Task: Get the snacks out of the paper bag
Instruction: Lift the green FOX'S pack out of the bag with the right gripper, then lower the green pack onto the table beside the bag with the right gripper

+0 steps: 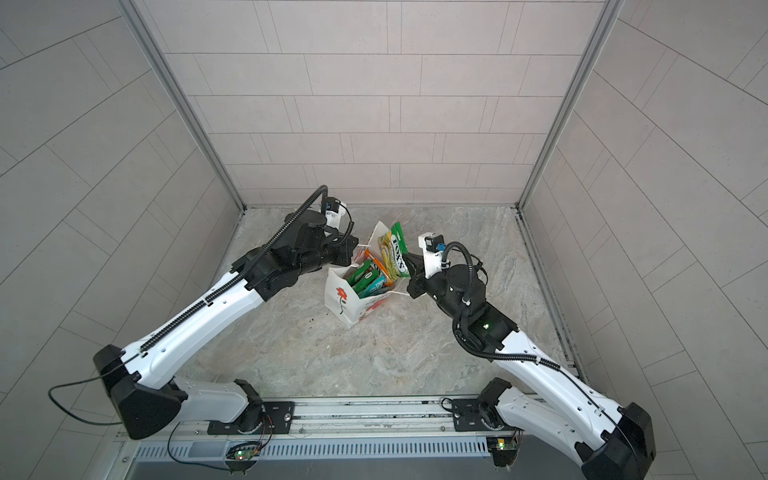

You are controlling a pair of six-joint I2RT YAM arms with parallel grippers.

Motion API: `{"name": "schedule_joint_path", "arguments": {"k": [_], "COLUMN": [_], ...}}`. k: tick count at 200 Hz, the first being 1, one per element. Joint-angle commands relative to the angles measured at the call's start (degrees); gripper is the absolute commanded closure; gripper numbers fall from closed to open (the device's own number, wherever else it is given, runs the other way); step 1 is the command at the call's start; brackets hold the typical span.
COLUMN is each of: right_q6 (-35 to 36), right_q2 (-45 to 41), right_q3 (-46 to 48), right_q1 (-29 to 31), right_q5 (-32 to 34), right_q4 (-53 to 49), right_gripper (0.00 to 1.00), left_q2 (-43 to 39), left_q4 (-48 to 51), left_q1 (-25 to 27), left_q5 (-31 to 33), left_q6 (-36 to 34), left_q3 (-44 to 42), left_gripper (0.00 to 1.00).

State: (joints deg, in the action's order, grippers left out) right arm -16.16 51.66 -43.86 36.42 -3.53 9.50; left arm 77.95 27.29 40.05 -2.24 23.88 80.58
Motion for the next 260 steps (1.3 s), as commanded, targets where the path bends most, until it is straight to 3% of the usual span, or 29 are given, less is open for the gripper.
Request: {"name": "schedule_joint_path", "arguments": {"k": [1,61,127,191,220,260], "right_q6": [0.86,3.32,7.13,1.84,-1.36,-1.85], "right_q2": [0.41,-0.69,-2.01,-1.83,-2.73,-3.0], "right_q3": [-3.32,-7.04,-11.6,-11.25,-9.8,-8.99], "right_q1": [-0.08,-0.13,-1.74,-12.64,-19.29,-23.07], "right_q5": [0.93,7.05,18.17,15.18,9.78,7.63], "right_q4": [5.81,3.6,-7.39,-13.34,-13.76,-14.72], "right_gripper": [1.0,1.0,1.0,1.0,1.0,1.0], "left_q2": [0.39,-0.99,-3.18,-4.39,-4.64,-4.69], "left_q4": [0.57,0.84,0.66,0.48,0.49,0.49], "left_q1": [0.2,0.21,0.2,0.2,0.21,0.21], "left_q5": [-2.01,-1.5,1.01,1.47,1.38,1.47], "left_q6": [-1.08,-2.36,-3.82,-4.37,-4.32,-4.45], "left_q3": [2.24,2.21,2.61,1.81,1.78,1.69], "left_gripper": [1.0,1.0,1.0,1.0,1.0,1.0]}}
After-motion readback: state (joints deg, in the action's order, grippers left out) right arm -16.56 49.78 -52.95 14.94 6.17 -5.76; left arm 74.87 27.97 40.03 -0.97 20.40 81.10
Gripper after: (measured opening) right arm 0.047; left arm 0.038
